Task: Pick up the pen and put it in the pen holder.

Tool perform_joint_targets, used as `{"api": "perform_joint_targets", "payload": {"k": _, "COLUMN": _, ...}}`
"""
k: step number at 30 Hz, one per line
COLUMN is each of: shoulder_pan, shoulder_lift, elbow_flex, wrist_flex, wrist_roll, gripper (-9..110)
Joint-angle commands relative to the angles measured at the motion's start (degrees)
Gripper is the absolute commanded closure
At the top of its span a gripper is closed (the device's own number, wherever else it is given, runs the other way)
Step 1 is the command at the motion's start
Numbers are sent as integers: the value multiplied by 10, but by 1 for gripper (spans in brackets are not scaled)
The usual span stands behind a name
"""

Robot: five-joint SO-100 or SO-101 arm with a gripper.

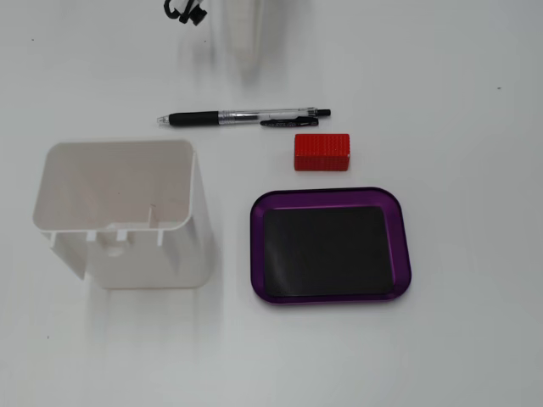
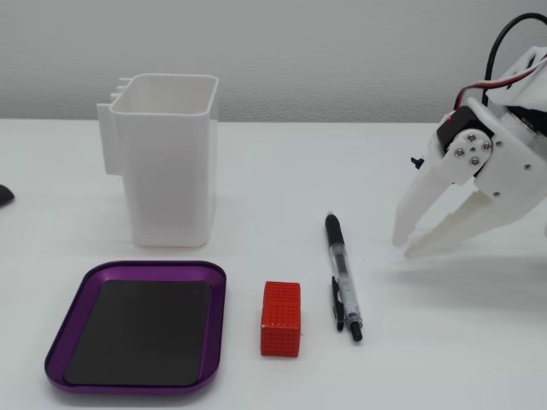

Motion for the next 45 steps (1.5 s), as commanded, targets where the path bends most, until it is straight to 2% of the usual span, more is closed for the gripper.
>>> {"api": "perform_joint_targets", "payload": {"k": 1, "shoulder_pan": -2, "shoulder_lift": -85, "elbow_flex": -65, "wrist_flex": -30, "wrist_roll": -22, "gripper": 101}}
{"api": "perform_joint_targets", "payload": {"k": 12, "shoulder_pan": 0, "shoulder_lift": -569, "elbow_flex": -359, "wrist_flex": -6, "wrist_roll": -25, "gripper": 101}}
{"api": "perform_joint_targets", "payload": {"k": 19, "shoulder_pan": -49, "shoulder_lift": -759, "elbow_flex": -493, "wrist_flex": 36, "wrist_roll": -25, "gripper": 85}}
{"api": "perform_joint_targets", "payload": {"k": 25, "shoulder_pan": -76, "shoulder_lift": -809, "elbow_flex": -509, "wrist_flex": 22, "wrist_roll": -20, "gripper": 78}}
{"api": "perform_joint_targets", "payload": {"k": 33, "shoulder_pan": -76, "shoulder_lift": -817, "elbow_flex": -487, "wrist_flex": -66, "wrist_roll": -21, "gripper": 78}}
{"api": "perform_joint_targets", "payload": {"k": 45, "shoulder_pan": -76, "shoulder_lift": -817, "elbow_flex": -433, "wrist_flex": -103, "wrist_roll": -28, "gripper": 78}}
